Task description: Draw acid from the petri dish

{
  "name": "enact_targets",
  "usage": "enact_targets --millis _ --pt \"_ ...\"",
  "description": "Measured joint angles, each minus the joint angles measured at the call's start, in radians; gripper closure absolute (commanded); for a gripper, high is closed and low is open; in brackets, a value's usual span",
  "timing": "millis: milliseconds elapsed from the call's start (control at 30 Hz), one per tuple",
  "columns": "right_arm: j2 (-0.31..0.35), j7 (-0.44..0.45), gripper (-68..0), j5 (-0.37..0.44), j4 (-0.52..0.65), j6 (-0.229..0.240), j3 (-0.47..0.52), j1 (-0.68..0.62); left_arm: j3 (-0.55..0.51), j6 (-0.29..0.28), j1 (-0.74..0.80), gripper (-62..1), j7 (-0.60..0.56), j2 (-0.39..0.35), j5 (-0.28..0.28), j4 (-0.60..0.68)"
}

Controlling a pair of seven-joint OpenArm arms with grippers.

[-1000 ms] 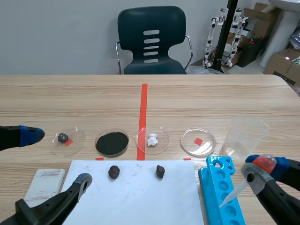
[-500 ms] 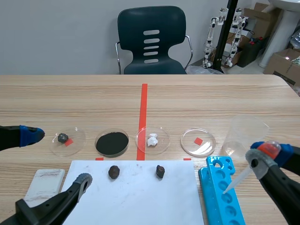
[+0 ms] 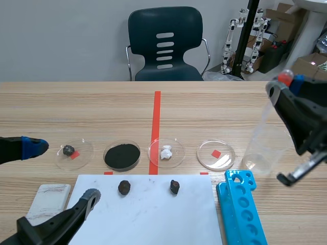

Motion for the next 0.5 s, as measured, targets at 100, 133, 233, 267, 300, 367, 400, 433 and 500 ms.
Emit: enact_targets --millis 100,133,233,267,300,367,400,433,500 --pt "0.000 -0.035 -3.3 0.045 -0.076 0.003 -0.032 0.126 0.000 0.000 0.000 -62.3 0.000 0.000 0.000 0.000" --pt "0.000 -0.034 -3.3 0.066 -0.100 0.003 -0.041 0.160 0.000 0.000 0.000 -62.3 0.000 0.000 0.000 0.000" --pt "-0.001 -0.032 -3.3 0.078 -0.166 0.000 -0.067 0.245 0.000 0.000 0.000 -62.3 0.000 0.000 0.000 0.000" --pt "-0.006 -0.033 -3.3 0.078 -0.186 0.000 -0.081 0.273 0.000 0.000 0.000 -62.3 0.000 0.000 0.000 0.000" --pt "-0.015 -0.035 -3.3 0.077 -0.208 0.000 -0.094 0.298 0.000 0.000 0.000 -62.3 0.000 0.000 0.000 0.000" --pt "-0.039 -0.035 -3.3 0.076 -0.257 0.000 -0.118 0.345 0.000 0.000 0.000 -62.3 0.000 0.000 0.000 0.000" --pt "-0.053 -0.035 -3.3 0.076 -0.285 0.002 -0.128 0.367 0.000 0.000 0.000 -62.3 0.000 0.000 0.000 0.000" --pt "-0.068 -0.036 -3.3 0.072 -0.312 0.003 -0.135 0.385 0.000 0.000 0.000 -62.3 0.000 0.000 0.000 0.000" --pt "-0.094 -0.039 -3.3 0.054 -0.360 0.007 -0.148 0.416 0.000 0.000 0.000 -62.3 0.000 0.000 0.000 0.000"
